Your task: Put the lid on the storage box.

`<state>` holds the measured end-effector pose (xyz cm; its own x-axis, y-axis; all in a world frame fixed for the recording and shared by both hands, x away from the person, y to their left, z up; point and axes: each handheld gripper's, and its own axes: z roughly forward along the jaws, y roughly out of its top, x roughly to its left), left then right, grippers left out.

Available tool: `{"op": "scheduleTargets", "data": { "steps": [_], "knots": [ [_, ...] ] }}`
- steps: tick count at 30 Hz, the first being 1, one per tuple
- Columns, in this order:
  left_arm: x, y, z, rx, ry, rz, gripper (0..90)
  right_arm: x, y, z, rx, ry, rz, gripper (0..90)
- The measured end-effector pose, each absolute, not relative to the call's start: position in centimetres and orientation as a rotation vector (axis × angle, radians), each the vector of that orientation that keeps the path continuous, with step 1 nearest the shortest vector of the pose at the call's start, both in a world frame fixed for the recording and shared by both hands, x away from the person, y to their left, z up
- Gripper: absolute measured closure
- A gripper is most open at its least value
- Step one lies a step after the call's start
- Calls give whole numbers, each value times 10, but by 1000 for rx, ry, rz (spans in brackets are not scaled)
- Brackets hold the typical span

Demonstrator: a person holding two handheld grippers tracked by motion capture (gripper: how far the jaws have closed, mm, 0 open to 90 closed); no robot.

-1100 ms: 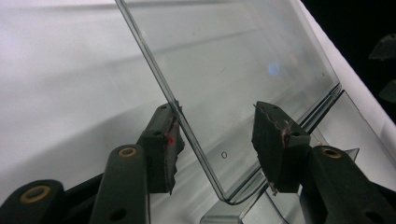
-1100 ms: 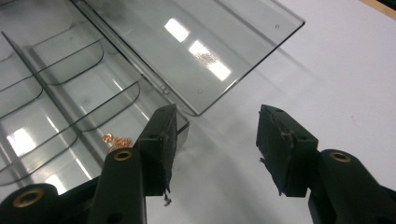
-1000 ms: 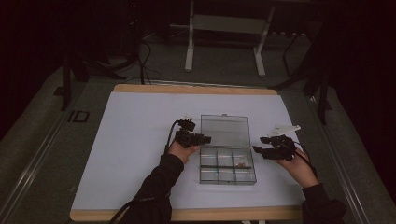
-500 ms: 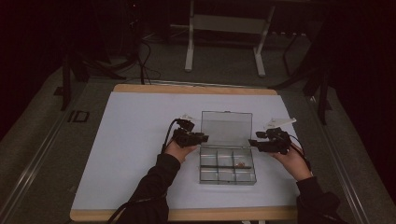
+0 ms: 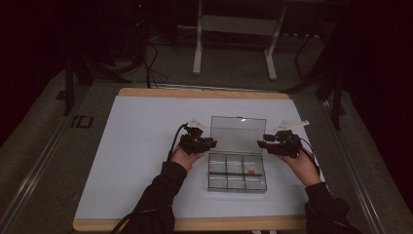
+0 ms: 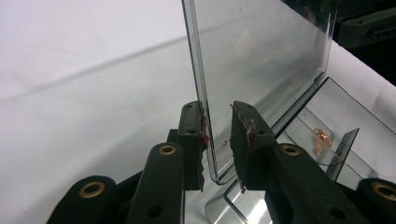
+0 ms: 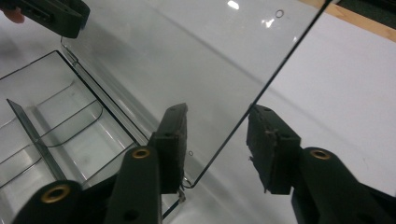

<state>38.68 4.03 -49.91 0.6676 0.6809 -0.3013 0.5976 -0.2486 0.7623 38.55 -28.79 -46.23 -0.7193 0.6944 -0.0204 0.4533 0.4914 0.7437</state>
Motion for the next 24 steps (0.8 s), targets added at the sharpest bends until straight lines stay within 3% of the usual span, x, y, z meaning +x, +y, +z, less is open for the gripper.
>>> {"op": "scheduleTargets", "data": {
  "steps": [17, 24],
  "knots": [
    [378, 46, -477, 1890, 922, 193, 760, 378, -290, -448, 932, 2388, 1094, 763],
    [372, 46, -472, 1917, 909, 199, 771, 373, -294, -447, 889, 2402, 1095, 794]
  ]
}}
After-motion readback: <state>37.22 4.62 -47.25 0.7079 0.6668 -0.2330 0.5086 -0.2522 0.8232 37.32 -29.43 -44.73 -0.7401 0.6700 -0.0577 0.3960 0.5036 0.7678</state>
